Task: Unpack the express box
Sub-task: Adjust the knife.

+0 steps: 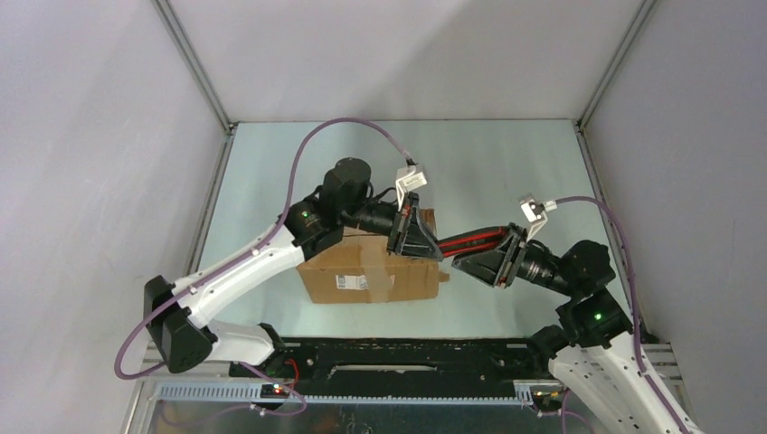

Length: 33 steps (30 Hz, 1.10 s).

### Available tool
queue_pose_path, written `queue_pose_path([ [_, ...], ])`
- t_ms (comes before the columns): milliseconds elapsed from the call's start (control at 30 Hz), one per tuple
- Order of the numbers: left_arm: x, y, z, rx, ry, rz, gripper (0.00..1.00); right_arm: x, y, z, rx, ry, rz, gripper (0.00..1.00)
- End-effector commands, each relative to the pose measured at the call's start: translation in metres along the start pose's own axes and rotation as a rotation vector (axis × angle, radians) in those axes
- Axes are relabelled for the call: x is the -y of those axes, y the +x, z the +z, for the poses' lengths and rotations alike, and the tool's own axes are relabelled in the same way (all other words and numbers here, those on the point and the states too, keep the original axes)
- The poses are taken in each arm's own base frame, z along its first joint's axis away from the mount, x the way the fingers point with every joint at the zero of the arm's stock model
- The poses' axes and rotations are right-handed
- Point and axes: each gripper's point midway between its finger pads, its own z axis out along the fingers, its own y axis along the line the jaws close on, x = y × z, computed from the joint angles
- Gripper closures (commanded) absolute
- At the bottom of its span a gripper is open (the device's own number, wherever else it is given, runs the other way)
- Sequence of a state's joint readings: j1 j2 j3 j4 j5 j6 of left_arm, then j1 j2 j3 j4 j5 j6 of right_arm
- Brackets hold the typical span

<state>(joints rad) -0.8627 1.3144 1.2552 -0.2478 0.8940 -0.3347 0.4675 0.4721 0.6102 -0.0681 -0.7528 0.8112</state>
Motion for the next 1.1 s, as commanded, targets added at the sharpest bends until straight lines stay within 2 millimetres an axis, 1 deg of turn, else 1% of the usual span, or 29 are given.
queue_pose_path([
  [0,0.025,-0.040,0.006,0.228,0.125,0.007,1.00,-0.001,-0.044,-0.002,0.232,0.069,0.029,0.44],
  [33,0.027,-0.048,0.007,0.270,0.146,-0.024,1.00,-0.005,-0.054,-0.005,0.308,0.047,0.023,0.27],
  [67,0.028,-0.053,0.008,0.305,0.161,-0.068,1.00,-0.005,-0.062,-0.008,0.370,0.040,0.025,0.16],
  [100,0.028,-0.059,0.009,0.345,0.174,-0.095,1.00,-0.004,-0.069,-0.011,0.426,0.039,0.034,0.12],
  [133,0.026,-0.065,0.009,0.383,0.176,-0.132,1.00,-0.005,-0.074,-0.013,0.468,0.030,0.033,0.10],
  [200,0.025,-0.076,0.009,0.446,0.181,-0.170,1.00,0.000,-0.083,-0.016,0.534,0.031,0.049,0.11],
  [267,0.029,-0.084,0.011,0.475,0.185,-0.188,1.00,0.007,-0.090,-0.017,0.587,0.042,0.064,0.14],
  [333,0.030,-0.088,0.017,0.478,0.178,-0.212,1.00,0.011,-0.095,-0.016,0.615,0.045,0.070,0.20],
  [400,0.032,-0.090,0.024,0.466,0.184,-0.233,1.00,0.006,-0.100,-0.011,0.619,0.005,0.064,0.30],
  [433,0.030,-0.090,0.027,0.458,0.179,-0.254,1.00,0.004,-0.099,-0.007,0.604,-0.019,0.059,0.37],
  [467,0.030,-0.091,0.027,0.462,0.185,-0.258,1.00,0.004,-0.101,-0.004,0.602,-0.026,0.063,0.41],
  [533,0.026,-0.090,0.029,0.460,0.175,-0.278,1.00,0.003,-0.101,-0.002,0.604,-0.037,0.057,0.42],
  [633,0.020,-0.087,0.030,0.457,0.145,-0.294,1.00,0.001,-0.103,-0.010,0.645,-0.045,0.047,0.42],
  [700,0.021,-0.085,0.029,0.463,0.145,-0.289,1.00,0.002,-0.104,-0.012,0.655,-0.032,0.047,0.42],
  [800,0.020,-0.087,0.027,0.490,0.144,-0.287,1.00,0.001,-0.100,-0.007,0.627,-0.048,0.057,0.56],
  [867,0.019,-0.087,0.027,0.489,0.137,-0.282,1.00,0.000,-0.097,-0.001,0.604,-0.061,0.060,0.67],
  [900,0.019,-0.087,0.028,0.483,0.136,-0.285,1.00,0.000,-0.096,0.002,0.596,-0.064,0.059,0.69],
  [1067,0.022,-0.083,0.033,0.440,0.147,-0.285,1.00,0.001,-0.093,0.007,0.584,-0.066,0.059,0.70],
])
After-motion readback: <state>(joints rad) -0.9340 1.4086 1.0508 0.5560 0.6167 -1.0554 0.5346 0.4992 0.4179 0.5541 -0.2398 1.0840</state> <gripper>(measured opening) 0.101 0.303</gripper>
